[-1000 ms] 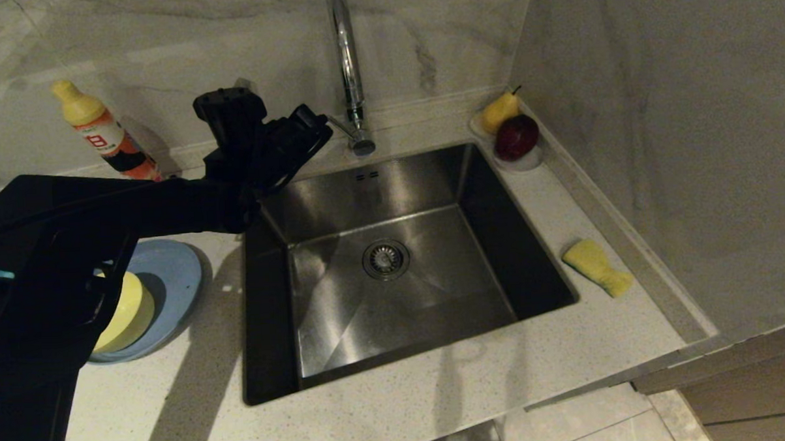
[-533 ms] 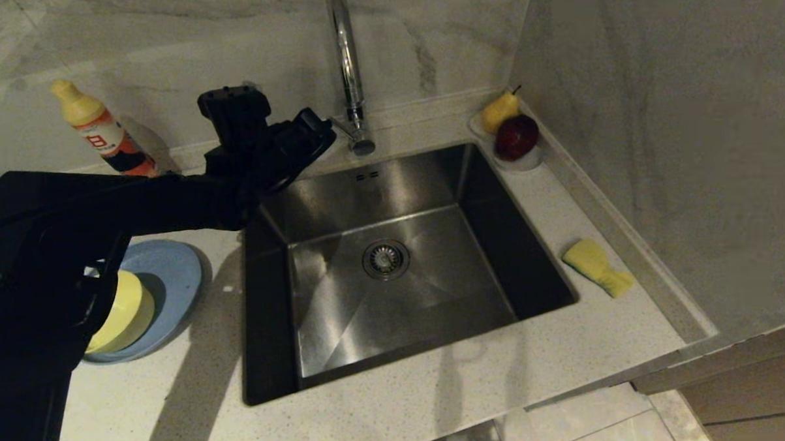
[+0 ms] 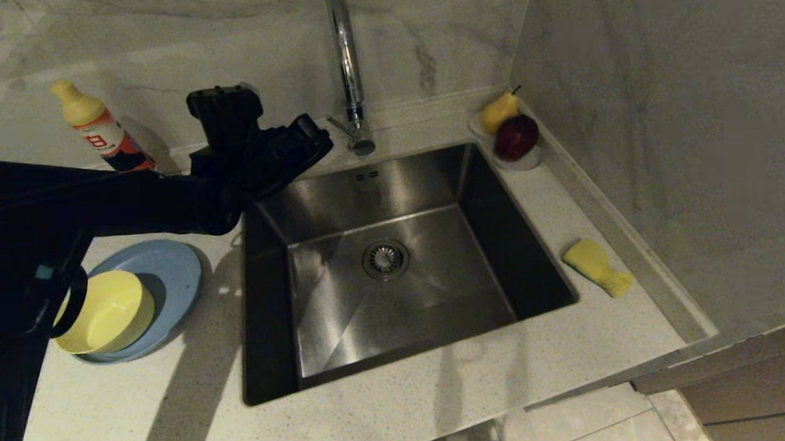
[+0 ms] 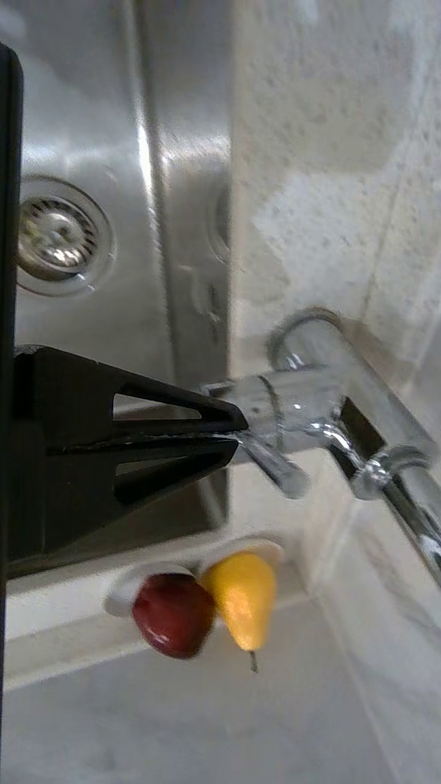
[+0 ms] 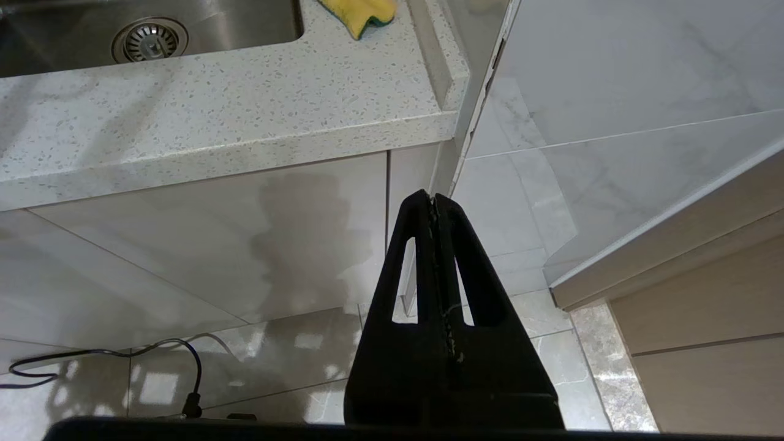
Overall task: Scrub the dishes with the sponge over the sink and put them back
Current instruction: Turn on the faucet
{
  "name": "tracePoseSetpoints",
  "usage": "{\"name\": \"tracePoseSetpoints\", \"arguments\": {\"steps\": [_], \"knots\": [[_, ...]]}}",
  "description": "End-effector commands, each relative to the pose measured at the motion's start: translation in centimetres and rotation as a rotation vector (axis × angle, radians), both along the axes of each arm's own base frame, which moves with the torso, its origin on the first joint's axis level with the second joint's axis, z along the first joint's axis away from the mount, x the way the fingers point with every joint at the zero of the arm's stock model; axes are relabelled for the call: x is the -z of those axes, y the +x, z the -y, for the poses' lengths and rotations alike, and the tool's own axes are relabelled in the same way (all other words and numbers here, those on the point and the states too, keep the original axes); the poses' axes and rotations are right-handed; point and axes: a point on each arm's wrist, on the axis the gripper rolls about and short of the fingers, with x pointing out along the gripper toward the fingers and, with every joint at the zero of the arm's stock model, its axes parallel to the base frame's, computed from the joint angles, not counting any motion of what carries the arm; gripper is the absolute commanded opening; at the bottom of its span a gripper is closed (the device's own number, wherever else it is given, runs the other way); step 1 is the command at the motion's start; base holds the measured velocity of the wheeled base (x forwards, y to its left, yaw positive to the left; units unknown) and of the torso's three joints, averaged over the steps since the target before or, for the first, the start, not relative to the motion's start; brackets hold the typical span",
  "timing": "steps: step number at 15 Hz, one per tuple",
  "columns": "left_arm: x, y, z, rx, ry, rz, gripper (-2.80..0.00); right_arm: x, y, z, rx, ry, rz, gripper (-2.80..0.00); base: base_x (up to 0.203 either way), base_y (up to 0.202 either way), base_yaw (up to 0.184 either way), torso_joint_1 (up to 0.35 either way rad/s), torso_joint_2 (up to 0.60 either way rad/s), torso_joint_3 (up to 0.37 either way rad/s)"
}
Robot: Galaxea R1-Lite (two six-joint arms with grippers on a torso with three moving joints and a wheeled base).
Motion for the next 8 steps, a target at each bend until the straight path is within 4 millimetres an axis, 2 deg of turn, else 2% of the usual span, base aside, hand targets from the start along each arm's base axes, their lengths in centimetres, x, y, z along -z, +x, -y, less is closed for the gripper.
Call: {"name": "tracePoseSetpoints", "arguments": {"steps": [1,8], "knots": [[-1.3,-1.3,-0.3,0.002,-0.006,0.018,-2.80,0.0,0.0,0.0,-0.001,0.000,0.002,-2.80,0.000,0.000,0.000,0.000,0.00,0.000],[-3.3,-0.1,-0.1,-0.008,-0.043,0.113,-2.80,0.0,0.0,0.0,-0.002,0.000,0.002,-2.80,0.000,0.000,0.000,0.000,0.00,0.000]]}}
